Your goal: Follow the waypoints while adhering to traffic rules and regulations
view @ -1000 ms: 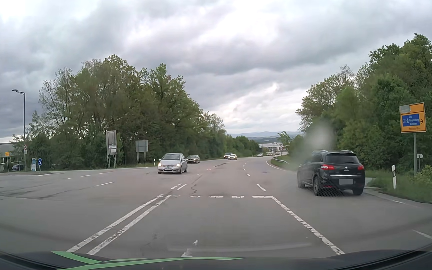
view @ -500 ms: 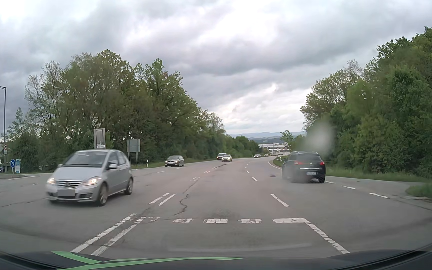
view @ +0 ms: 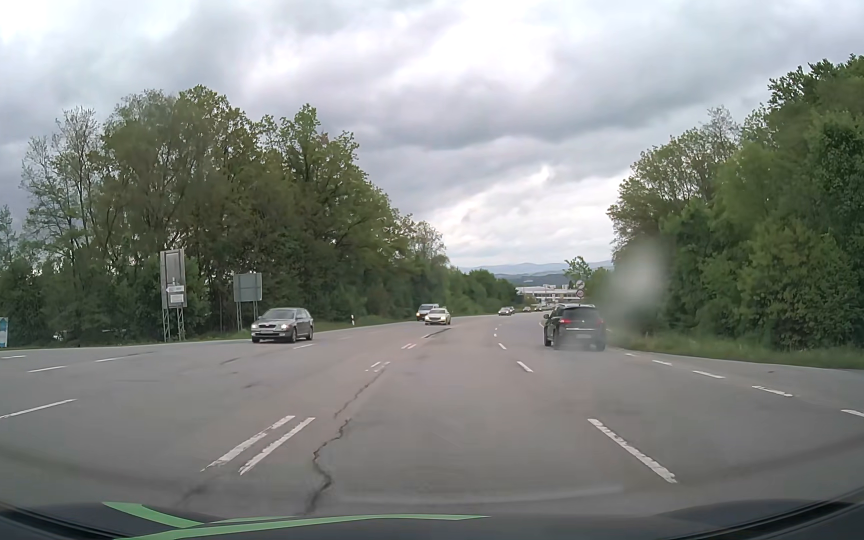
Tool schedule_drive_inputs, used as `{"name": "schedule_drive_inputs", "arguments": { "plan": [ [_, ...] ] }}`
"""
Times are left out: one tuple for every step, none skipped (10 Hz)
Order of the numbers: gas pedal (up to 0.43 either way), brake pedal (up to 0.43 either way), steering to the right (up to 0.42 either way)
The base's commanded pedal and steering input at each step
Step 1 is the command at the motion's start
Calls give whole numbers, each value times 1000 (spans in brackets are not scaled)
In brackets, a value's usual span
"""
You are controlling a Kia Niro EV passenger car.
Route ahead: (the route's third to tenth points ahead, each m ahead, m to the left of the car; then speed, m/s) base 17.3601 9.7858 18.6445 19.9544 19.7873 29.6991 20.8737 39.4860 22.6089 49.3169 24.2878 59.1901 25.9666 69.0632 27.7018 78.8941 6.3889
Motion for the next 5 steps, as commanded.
{"name": "schedule_drive_inputs", "arguments": {
  "plan": [
    [0, 317, 4],
    [0, 323, 4],
    [0, 323, 4],
    [0, 323, 4],
    [0, 323, 4]
  ]
}}
